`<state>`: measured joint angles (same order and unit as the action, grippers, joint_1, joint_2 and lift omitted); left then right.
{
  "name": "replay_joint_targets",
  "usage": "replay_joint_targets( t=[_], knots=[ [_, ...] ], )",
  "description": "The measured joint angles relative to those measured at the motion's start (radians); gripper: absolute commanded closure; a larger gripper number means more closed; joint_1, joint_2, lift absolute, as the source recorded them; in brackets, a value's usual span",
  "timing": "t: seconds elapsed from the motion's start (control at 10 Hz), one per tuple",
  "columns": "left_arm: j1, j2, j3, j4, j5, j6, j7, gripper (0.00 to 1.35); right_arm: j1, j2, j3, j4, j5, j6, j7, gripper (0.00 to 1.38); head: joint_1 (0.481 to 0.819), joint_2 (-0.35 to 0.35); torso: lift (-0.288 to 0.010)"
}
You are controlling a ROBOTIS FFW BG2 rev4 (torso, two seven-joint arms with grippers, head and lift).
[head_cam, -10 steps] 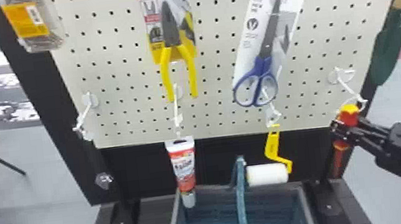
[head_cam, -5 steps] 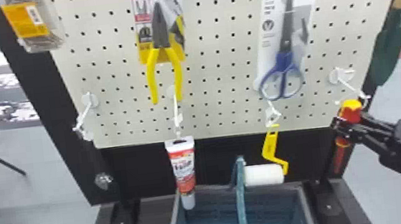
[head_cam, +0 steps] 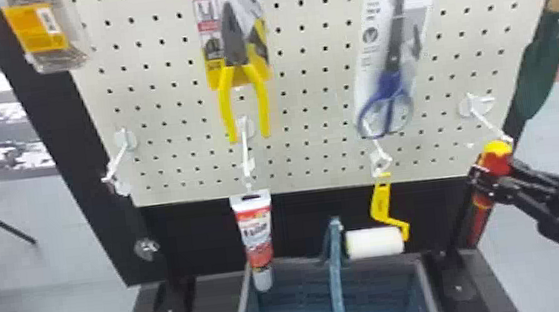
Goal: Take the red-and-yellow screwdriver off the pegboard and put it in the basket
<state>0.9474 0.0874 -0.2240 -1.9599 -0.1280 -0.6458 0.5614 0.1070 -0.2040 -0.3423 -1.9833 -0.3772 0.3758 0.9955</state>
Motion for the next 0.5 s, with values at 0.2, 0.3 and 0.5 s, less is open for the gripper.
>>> replay_joint_targets(
  t=[0.2,0.3,0.5],
  knots=[
    [0.000,0.000,0.000,0.000,0.000,0.000,0.000,0.13,0.012,-0.004,-0.013,-0.046,0.017,0.019,0.000,1.08,0.549,0.000,-0.100],
    [0.000,0.000,0.000,0.000,0.000,0.000,0.000,0.13,0.018,-0.010,-0.016,-0.069,0.033,0.034,0.000,1.08,0.549,0.000,-0.100],
    [0.000,0.001,0.000,0.000,0.000,0.000,0.000,0.13,0.039,-0.014,-0.040,-0.115,0.046,0.048,-0.004,1.08,0.549,0.000,-0.100]
  ],
)
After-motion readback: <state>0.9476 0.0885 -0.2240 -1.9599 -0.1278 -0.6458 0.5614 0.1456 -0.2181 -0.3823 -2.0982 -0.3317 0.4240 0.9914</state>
